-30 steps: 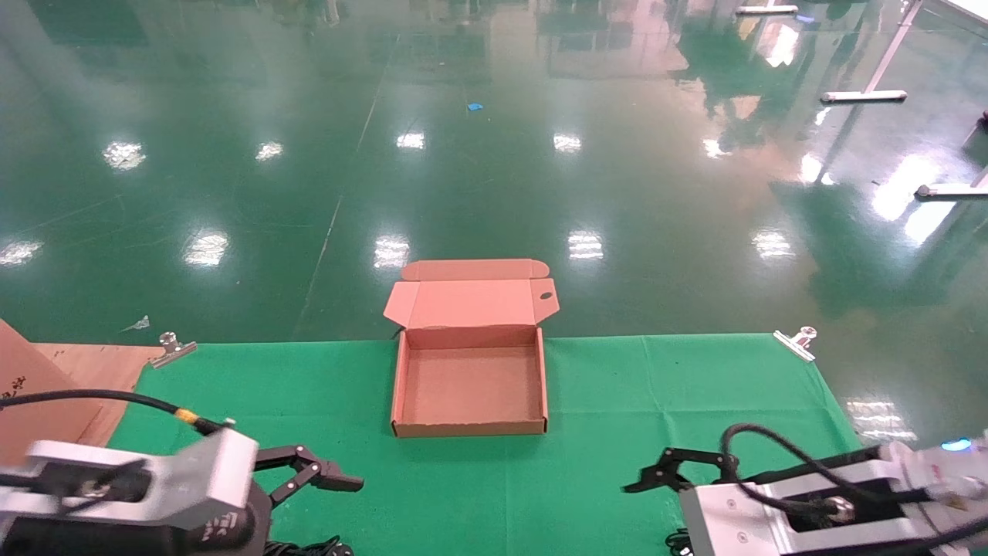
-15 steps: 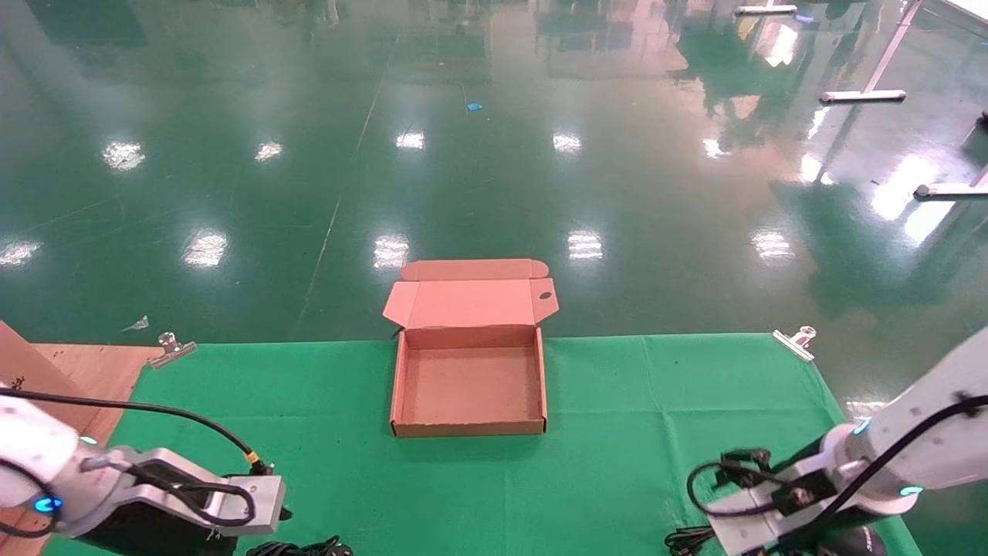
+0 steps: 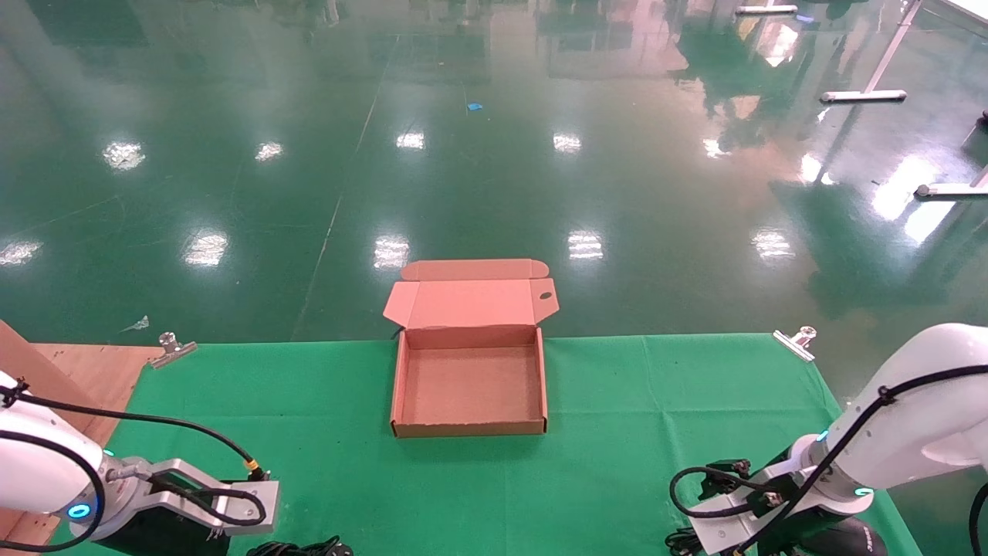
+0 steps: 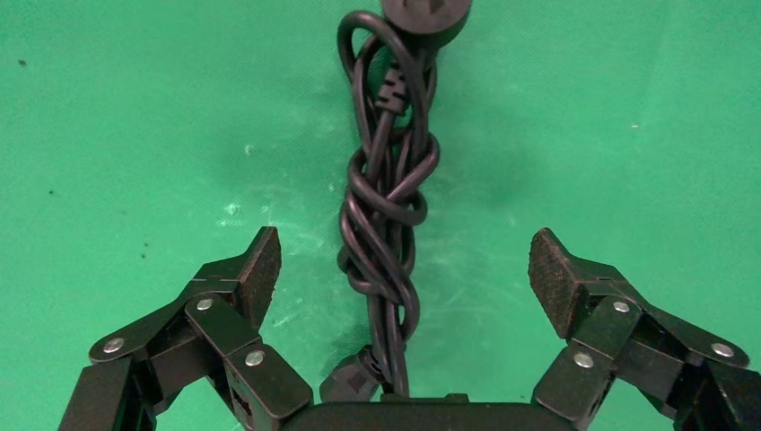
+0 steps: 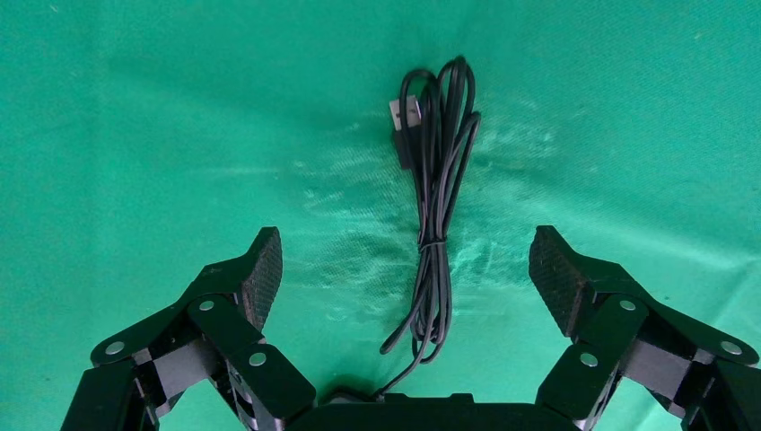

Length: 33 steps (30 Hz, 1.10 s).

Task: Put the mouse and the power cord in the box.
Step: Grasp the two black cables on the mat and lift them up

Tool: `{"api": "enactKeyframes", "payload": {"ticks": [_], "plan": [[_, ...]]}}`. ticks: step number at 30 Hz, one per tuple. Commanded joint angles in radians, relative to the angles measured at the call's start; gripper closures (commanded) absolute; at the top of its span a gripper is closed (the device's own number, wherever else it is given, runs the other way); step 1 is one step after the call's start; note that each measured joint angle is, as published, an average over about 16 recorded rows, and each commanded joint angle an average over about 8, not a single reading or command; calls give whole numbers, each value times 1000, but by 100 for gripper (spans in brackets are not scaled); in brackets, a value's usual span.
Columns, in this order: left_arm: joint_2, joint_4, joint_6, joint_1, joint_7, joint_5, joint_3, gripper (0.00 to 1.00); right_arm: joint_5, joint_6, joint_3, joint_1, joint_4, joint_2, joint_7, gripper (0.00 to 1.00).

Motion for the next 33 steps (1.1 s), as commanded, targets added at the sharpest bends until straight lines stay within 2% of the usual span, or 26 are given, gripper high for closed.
{"api": "enactKeyframes", "payload": {"ticks": [1, 6, 10, 12, 18, 19, 21, 33], "plan": [[11, 37, -15, -4, 21, 0, -1, 0, 0, 22, 0, 8, -58, -19, -30, 0], [22, 90, -41, -9, 70, -17, -13, 0, -14, 78, -8, 22, -146, -61, -92, 0], [27, 125, -55, -8, 104, -34, -24, 1, -12, 104, -7, 33, -201, -83, -131, 6], [31, 143, -57, -8, 115, -39, -27, 17, -6, 111, -4, 38, -226, -90, -148, 17], [49, 188, -63, -12, 141, -37, -26, 91, 11, 125, 7, 52, -293, -108, -189, 84], [52, 194, -64, -13, 144, -35, -24, 98, 13, 127, 8, 53, -302, -111, -196, 93], [57, 205, -66, -16, 149, -31, -21, 100, 16, 131, 10, 57, -319, -116, -207, 100], [71, 251, -68, -29, 182, -19, -14, 100, 26, 151, 16, 68, -389, -146, -261, 100]]}}
